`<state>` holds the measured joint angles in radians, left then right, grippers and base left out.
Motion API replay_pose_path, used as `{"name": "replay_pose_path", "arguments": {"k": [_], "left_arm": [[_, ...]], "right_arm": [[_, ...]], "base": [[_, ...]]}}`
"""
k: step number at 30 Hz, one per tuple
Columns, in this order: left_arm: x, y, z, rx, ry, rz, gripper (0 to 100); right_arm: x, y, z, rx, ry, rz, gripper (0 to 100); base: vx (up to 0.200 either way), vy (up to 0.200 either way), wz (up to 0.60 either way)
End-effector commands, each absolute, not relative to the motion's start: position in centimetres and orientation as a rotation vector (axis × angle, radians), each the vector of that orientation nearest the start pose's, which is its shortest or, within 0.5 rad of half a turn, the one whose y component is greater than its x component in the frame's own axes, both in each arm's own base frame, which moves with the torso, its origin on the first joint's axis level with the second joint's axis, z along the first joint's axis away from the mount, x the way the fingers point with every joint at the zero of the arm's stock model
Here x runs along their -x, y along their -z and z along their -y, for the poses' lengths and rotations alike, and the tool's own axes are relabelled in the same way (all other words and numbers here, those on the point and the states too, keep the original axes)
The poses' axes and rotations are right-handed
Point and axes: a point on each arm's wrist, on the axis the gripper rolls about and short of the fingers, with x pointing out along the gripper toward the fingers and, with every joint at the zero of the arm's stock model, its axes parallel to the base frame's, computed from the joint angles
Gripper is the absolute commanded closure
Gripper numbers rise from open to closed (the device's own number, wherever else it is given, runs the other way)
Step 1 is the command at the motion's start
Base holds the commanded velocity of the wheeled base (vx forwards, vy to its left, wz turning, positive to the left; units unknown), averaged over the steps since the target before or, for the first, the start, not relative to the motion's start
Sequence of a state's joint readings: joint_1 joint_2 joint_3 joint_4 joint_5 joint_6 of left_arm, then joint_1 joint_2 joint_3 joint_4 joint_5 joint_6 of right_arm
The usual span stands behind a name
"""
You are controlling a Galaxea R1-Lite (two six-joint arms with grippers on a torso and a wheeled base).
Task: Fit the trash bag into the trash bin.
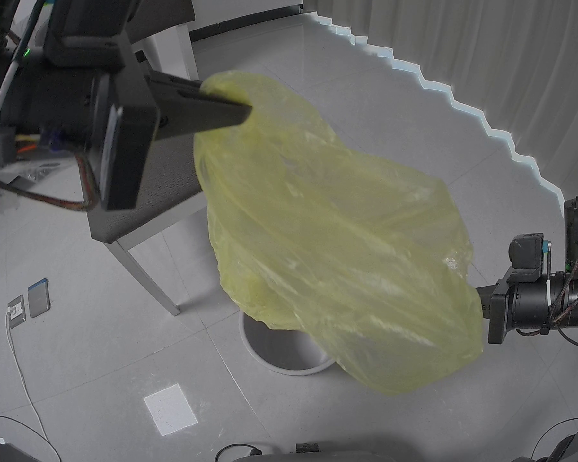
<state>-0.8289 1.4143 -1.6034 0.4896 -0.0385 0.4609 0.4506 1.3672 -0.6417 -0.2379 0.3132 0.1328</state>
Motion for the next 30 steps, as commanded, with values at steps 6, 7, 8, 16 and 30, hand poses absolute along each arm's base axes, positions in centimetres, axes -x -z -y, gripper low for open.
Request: {"name": "replay_pose_path", "arguments": {"k": [6,7,8,16,30], "left_arm": [[-13.9,-36.2,15.8,-0.127,0.610,-0.188,100],[-13.9,-36.2,15.8,-0.127,0.610,-0.188,100],[-14.2,-34.1,15.5,-0.089,0.582,-0.252,100],[-15.9,-28.1,15.8,-0.034,0.585,-0.245,100],[-19.6,-22.4,14.3,0.102,0.487,-0.361,100]], "right_arm": [[-19.6,-20.2,-8.5,-0.145,-0.601,-0.494,100],[-19.6,-20.2,-8.5,-0.145,-0.601,-0.494,100],[-19.8,-20.5,-8.7,-0.143,-0.580,-0.480,100],[-20.5,-20.9,-9.2,-0.126,-0.531,-0.463,100],[-27.1,-18.6,-11.7,0.036,-0.488,-0.549,100]], "base": [[0.000,0.000,0.00],[0.000,0.000,0.00],[0.000,0.000,0.00],[0.000,0.000,0.00],[0.000,0.000,0.00]]}}
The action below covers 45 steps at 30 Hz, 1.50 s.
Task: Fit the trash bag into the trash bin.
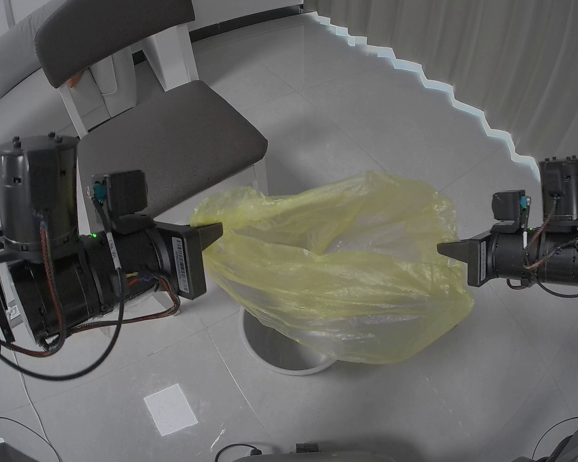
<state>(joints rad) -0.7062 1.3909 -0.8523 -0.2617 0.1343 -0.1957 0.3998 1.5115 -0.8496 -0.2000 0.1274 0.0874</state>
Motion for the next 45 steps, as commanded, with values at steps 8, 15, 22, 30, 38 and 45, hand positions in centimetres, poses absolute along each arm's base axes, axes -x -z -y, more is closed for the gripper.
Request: {"name": "replay_pose_path", "arguments": {"k": [8,15,22,30,38,45], "left_arm": [[-23.6,-19.6,14.2,0.159,0.410,-0.394,100],[-26.0,-16.6,15.6,0.185,0.400,-0.407,100],[-25.6,-14.9,15.9,0.167,0.412,-0.438,100],[-25.5,-12.0,15.4,0.142,0.380,-0.538,100],[-23.4,-10.9,15.4,0.142,0.410,-0.554,100],[-20.6,-11.5,15.2,0.132,0.464,-0.549,100]], "right_arm": [[-30.4,-16.0,-13.0,0.056,-0.474,-0.612,100],[-32.5,-12.4,-14.2,0.071,-0.476,-0.698,100],[-32.7,-9.9,-15.8,0.091,-0.505,-0.755,100],[-33.2,-7.4,-16.7,0.109,-0.499,-0.803,100],[-32.5,-6.5,-16.3,0.134,-0.475,-0.834,100],[-30.6,-7.9,-15.5,0.136,-0.481,-0.827,100]], "base": [[0.000,0.000,0.00],[0.000,0.000,0.00],[0.000,0.000,0.00],[0.000,0.000,0.00],[0.000,0.000,0.00],[0.000,0.000,0.00]]}}
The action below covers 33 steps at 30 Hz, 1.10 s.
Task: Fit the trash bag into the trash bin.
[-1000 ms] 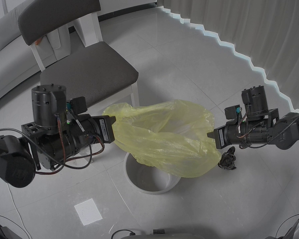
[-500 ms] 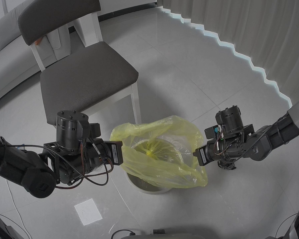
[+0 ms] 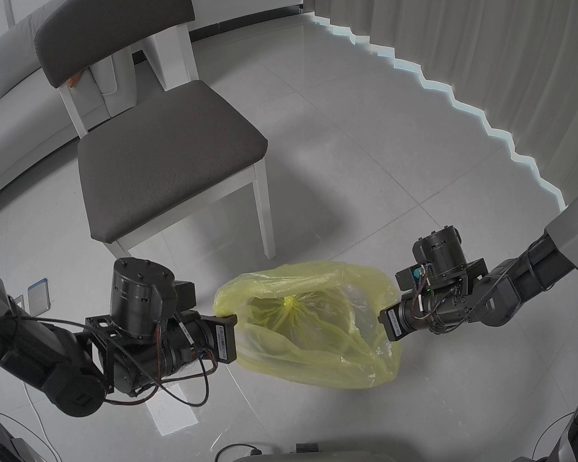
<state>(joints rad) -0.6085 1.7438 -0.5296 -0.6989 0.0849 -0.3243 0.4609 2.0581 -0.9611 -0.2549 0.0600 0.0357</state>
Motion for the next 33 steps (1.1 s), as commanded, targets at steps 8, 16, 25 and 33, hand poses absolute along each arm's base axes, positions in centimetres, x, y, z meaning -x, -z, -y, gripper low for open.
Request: {"name": "replay_pose_path", "arguments": {"k": [8,16,25,33], "left_arm": [[-18.6,-11.5,15.2,0.151,0.499,-0.573,100],[-23.3,-9.6,14.7,0.178,0.384,-0.582,100],[-29.5,-8.1,16.1,0.217,0.347,-0.537,100],[-29.7,-6.6,16.2,0.197,0.337,-0.581,100]], "right_arm": [[-28.6,-8.5,-15.7,0.163,-0.510,-0.858,100],[-31.0,-8.3,-16.3,0.144,-0.487,-0.826,100],[-35.7,-6.9,-16.7,0.119,-0.436,-0.801,100],[-35.6,-6.0,-16.6,0.127,-0.432,-0.834,100]], "base": [[0.000,0.000,0.00],[0.000,0.000,0.00],[0.000,0.000,0.00],[0.000,0.000,0.00]]}}
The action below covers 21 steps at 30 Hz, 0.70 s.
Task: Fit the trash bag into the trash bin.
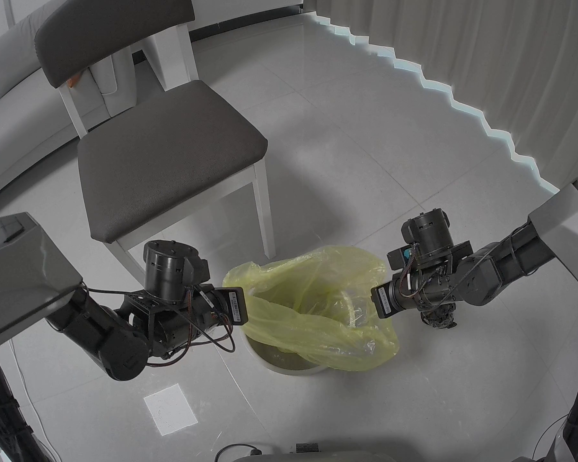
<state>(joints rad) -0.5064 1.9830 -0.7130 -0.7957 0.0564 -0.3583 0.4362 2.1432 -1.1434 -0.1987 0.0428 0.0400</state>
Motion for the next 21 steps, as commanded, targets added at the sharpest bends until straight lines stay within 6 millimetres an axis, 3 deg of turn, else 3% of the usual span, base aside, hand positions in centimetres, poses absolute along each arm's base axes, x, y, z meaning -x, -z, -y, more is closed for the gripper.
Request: {"name": "replay_pose_path", "arguments": {"k": [1,6,11,15,21], "left_arm": [[-28.6,-6.0,15.6,0.186,0.335,-0.617,100],[-27.3,-5.6,14.7,0.198,0.372,-0.665,100],[-28.5,-3.9,13.4,0.208,0.326,-0.666,100],[-27.9,-2.5,13.0,0.191,0.322,-0.695,100],[-28.7,-0.7,13.0,0.193,0.313,-0.675,100]], "right_arm": [[-34.7,-5.2,-16.5,0.142,-0.438,-0.871,100],[-34.1,-4.1,-16.7,0.157,-0.448,-0.902,100],[-35.0,-2.8,-17.2,0.154,-0.449,-0.902,100],[-34.8,-2.7,-17.7,0.162,-0.459,-0.906,100],[-35.2,-2.3,-17.9,0.157,-0.457,-0.890,100]], "base": [[0.000,0.000,0.00],[0.000,0.000,0.00],[0.000,0.000,0.00],[0.000,0.000,0.00],[0.000,0.000,0.00]]}}
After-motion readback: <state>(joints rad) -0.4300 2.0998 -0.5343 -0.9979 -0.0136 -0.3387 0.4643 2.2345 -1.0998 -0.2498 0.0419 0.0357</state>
